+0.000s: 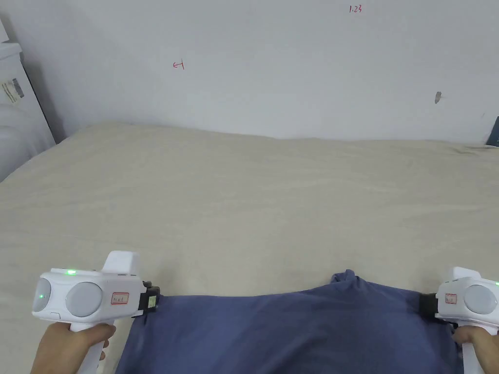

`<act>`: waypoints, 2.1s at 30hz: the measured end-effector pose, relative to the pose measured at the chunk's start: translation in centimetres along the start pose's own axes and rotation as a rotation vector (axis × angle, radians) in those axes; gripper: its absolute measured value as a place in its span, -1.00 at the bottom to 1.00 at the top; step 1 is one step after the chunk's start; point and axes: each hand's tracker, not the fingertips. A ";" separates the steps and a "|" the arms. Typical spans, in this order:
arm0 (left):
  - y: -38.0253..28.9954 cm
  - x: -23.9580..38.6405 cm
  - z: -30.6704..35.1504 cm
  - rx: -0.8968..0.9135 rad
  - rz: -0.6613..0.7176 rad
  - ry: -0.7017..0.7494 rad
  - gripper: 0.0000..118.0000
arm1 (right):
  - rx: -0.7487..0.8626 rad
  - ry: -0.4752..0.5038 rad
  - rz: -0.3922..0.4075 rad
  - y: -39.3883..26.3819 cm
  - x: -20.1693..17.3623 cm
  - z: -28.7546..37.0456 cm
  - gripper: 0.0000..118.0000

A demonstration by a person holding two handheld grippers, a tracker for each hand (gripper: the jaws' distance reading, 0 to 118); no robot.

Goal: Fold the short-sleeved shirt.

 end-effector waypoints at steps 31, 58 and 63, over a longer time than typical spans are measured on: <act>-6.7 -1.6 10.8 0.072 0.064 0.052 -1.00 | 0.254 0.288 0.057 -11.7 7.2 25.4 -0.95; -22.5 -1.0 9.2 -0.147 0.072 0.096 -1.00 | 0.025 0.136 -0.027 -27.8 8.7 18.8 -0.94; -22.5 -0.8 9.6 -0.143 0.079 0.097 -1.00 | 0.024 0.125 -0.053 -28.2 9.2 18.1 -0.95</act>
